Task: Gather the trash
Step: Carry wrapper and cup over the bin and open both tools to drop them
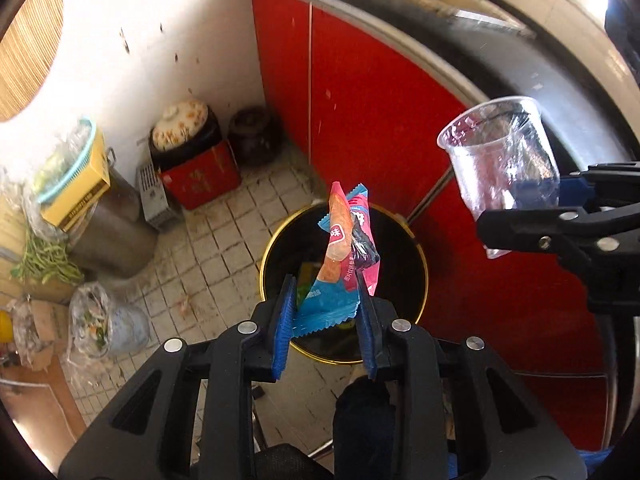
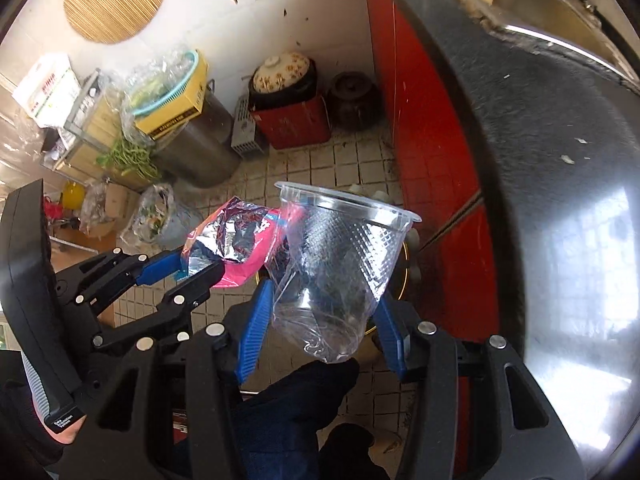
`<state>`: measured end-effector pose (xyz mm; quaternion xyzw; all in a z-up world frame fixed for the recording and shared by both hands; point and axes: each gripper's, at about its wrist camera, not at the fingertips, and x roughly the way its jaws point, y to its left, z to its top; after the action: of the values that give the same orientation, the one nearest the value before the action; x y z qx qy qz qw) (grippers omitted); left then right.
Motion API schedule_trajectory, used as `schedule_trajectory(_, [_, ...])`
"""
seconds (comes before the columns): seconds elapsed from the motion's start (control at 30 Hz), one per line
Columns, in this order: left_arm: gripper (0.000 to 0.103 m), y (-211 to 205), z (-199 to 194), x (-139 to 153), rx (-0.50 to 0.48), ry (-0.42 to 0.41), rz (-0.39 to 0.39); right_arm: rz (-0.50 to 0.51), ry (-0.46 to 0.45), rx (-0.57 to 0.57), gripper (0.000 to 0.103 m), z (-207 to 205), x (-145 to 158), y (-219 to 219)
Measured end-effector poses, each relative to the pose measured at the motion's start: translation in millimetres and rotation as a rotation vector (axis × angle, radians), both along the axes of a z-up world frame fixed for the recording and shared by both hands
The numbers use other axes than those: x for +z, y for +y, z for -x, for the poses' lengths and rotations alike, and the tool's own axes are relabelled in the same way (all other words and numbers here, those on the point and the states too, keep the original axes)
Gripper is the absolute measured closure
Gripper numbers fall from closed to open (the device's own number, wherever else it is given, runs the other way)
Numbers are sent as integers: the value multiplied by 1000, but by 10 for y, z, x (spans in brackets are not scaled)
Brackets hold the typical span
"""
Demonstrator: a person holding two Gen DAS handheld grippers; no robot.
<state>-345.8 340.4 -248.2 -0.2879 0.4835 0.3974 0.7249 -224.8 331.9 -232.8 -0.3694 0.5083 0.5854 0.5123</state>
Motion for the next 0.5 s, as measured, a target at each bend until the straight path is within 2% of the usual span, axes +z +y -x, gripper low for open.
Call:
schedule_trajectory(0.2, [75,91,16,-163,-9,0,24,31,-15,23,53,13,-123,176])
schedule_trajectory(0.3, [72,90,-10,-216,-18,14,35,27,-39,28,44,41,-125,239])
schedule_trajectory(0.37, [58,101,-32,-259,-28,37,27,25,-39,31,27,44,-122,270])
schedule_trajectory(0.4, [43,97,-29,-263,-28,35,24,24,-41,36,27,44,-125,275])
schedule_trajectory(0.43, [34,87,-23,-258,-23,29,19,26,-40,38,27,47,-123,273])
schedule_trajectory(0.5, [32,83,-14,-255,-18,20,18,25,-30,33,27,36,-112,260])
